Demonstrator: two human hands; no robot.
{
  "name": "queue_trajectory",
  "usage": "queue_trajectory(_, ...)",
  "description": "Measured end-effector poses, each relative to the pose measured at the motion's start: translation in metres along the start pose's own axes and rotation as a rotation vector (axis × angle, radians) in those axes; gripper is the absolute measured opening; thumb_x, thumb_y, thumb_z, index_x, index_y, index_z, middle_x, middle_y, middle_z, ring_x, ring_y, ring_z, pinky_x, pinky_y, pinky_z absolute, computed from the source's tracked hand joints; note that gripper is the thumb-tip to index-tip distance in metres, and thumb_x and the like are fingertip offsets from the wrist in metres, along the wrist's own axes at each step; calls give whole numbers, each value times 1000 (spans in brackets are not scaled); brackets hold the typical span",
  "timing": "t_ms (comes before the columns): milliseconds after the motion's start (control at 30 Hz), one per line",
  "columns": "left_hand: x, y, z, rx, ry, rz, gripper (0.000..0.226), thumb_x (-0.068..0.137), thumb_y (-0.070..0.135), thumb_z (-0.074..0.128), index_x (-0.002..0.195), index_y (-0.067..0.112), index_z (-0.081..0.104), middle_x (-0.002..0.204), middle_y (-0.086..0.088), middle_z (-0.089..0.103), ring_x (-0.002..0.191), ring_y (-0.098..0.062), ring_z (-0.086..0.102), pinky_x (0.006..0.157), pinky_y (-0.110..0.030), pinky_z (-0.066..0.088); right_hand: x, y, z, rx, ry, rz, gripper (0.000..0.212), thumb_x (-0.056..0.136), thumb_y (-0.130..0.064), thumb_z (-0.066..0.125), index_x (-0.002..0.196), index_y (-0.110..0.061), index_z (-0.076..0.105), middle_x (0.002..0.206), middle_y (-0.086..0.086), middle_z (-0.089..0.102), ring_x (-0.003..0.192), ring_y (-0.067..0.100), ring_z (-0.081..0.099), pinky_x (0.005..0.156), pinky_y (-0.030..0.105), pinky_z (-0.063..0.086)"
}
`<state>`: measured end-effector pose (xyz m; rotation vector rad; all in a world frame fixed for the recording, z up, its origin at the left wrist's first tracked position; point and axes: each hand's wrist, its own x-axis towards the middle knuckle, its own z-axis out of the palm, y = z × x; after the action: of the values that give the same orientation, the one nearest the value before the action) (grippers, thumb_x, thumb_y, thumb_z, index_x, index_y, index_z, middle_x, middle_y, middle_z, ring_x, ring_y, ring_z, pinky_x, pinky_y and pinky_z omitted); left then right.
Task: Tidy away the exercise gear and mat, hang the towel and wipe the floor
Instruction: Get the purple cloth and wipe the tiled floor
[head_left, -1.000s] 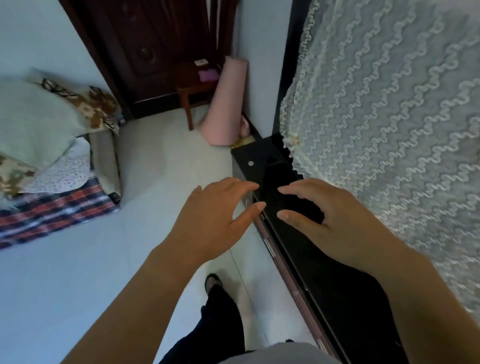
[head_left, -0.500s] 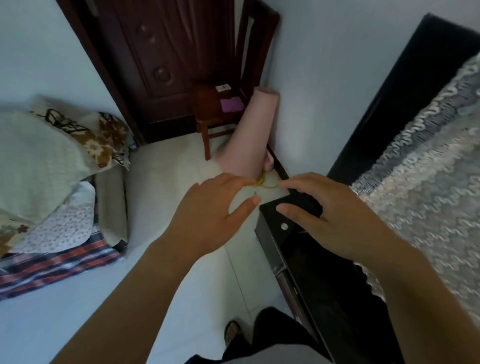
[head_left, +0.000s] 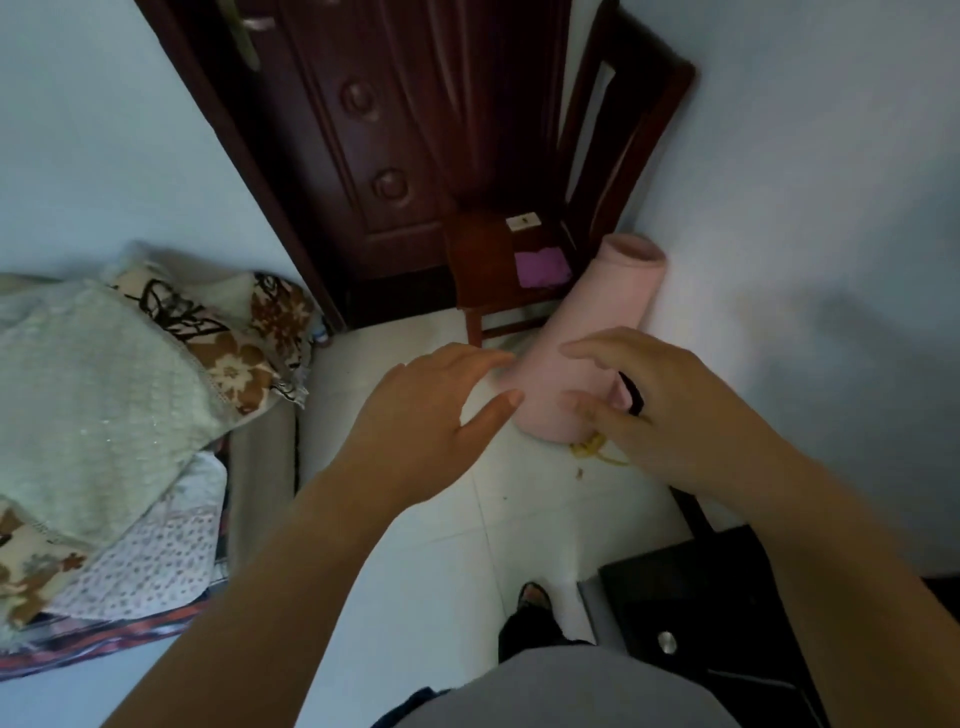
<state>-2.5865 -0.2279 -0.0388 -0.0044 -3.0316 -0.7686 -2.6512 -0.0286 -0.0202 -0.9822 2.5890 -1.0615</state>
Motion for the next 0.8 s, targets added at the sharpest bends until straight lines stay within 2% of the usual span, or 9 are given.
queue_trajectory(67,33,-17,-13,-13,9,-36,57,86,62,28,131,32,47,128,9,53,114,-10,51,95,-39,44,47,4,-2,-10,-25,-31,61,73,-62,40,123,-30,52,107,-28,45,93,-19,40,78,-5,29)
queue_trajectory(133,58,-37,-23,-24,20,-66,57,86,61,28,131,31,47,129,9,53,115,-10,50,97,-36,44,85,6,-2,-13,-53,-38,66,72,-62,39,128,-29,49,113,-23,44,97,-15,37,77,-3,30)
queue_trajectory(233,89,-66,-32,-40,32,-72,64,83,65,24,130,30,49,128,8,54,115,-10,51,97,-34,44,130,11,2,-11,-78,-51,65,74,-61,41,131,-30,47,119,-24,42,105,-13,36,82,-4,27)
queue_trajectory(367,146,-114,-46,-67,31,-69,64,82,65,24,130,29,49,128,8,54,115,-8,50,97,-28,41,204,24,16,-30,-80,-42,58,78,-55,46,129,-26,51,119,-20,45,104,-15,34,82,-8,24)
queue_trajectory(567,237,-197,-82,-93,-23,-34,63,84,64,26,132,30,47,132,8,52,118,-8,49,98,-37,44,314,34,45,-83,-72,5,46,84,-41,58,126,-21,54,120,-12,51,103,-10,39,82,-6,26)
queue_trajectory(700,295,-246,-117,-60,-71,25,58,86,61,29,132,30,46,132,9,51,119,-9,48,99,-40,42,388,29,55,-71,-32,85,55,79,-52,52,127,-24,53,123,-11,52,109,1,48,86,8,33)
queue_trajectory(800,343,-273,-134,-17,-134,76,53,89,57,34,133,30,45,133,9,49,119,-8,47,100,-34,40,428,35,51,-111,15,140,54,80,-51,55,128,-26,52,126,-11,51,113,3,46,85,5,31)
